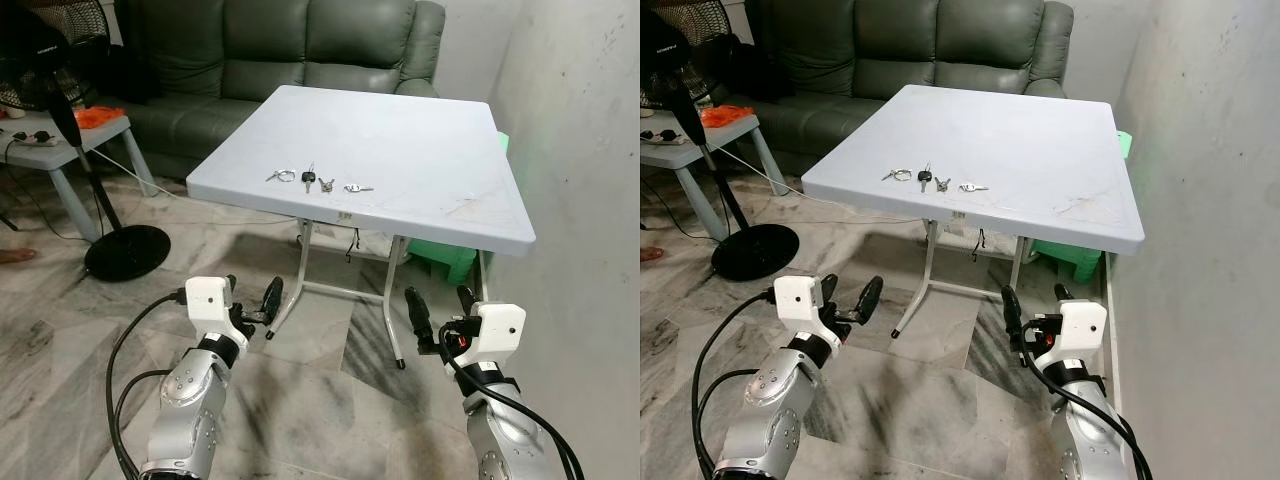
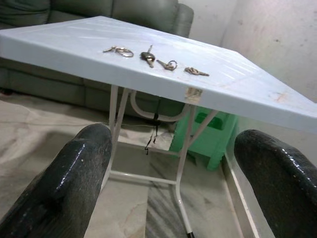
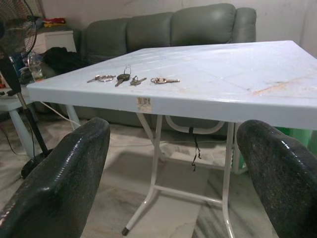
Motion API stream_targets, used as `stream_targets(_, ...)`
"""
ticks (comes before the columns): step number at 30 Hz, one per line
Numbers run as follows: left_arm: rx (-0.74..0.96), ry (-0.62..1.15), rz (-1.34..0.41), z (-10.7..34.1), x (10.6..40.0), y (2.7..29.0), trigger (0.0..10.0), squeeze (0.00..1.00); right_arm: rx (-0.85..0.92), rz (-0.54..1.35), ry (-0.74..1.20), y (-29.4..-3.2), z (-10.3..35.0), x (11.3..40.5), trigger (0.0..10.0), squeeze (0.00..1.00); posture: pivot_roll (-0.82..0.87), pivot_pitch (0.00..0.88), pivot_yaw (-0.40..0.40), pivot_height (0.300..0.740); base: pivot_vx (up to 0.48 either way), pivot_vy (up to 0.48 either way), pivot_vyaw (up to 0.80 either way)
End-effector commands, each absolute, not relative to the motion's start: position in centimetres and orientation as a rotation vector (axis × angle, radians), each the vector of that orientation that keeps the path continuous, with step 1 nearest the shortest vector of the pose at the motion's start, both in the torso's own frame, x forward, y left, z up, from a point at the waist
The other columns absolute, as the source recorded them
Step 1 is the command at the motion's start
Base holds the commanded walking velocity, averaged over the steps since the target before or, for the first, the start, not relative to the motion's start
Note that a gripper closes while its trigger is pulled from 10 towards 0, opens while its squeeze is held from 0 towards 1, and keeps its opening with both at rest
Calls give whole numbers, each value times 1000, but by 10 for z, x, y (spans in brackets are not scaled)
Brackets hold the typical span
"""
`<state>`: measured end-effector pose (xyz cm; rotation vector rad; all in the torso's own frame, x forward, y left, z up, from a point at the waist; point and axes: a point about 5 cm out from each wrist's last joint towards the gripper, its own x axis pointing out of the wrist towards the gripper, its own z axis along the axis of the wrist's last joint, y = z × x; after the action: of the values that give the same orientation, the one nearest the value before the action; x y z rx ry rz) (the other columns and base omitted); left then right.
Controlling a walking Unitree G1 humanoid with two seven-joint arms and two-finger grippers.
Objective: Hang keys on a hook
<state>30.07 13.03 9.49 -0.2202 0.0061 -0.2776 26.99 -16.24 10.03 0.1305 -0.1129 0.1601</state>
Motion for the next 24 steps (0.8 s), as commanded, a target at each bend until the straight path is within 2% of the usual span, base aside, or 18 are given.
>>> stream_targets(1, -208, -5, -288, 100, 303, 129, 10000, 0, 131, 163, -147, -163, 110, 271, 10000, 0, 0, 0, -11, 740, 326, 0, 0)
stream_targets(14, -204, -2, -288, 101, 305, 128, 10000, 0, 131, 158, -134, -163, 107, 270, 10000, 0, 2, 0, -12, 740, 327, 0, 0)
stream_targets(24, -205, -2, -289, 102, 305, 127, 10000, 0, 131, 160, -130, -162, 106, 269, 10000, 0, 4, 0, -12, 740, 330, 252, 0)
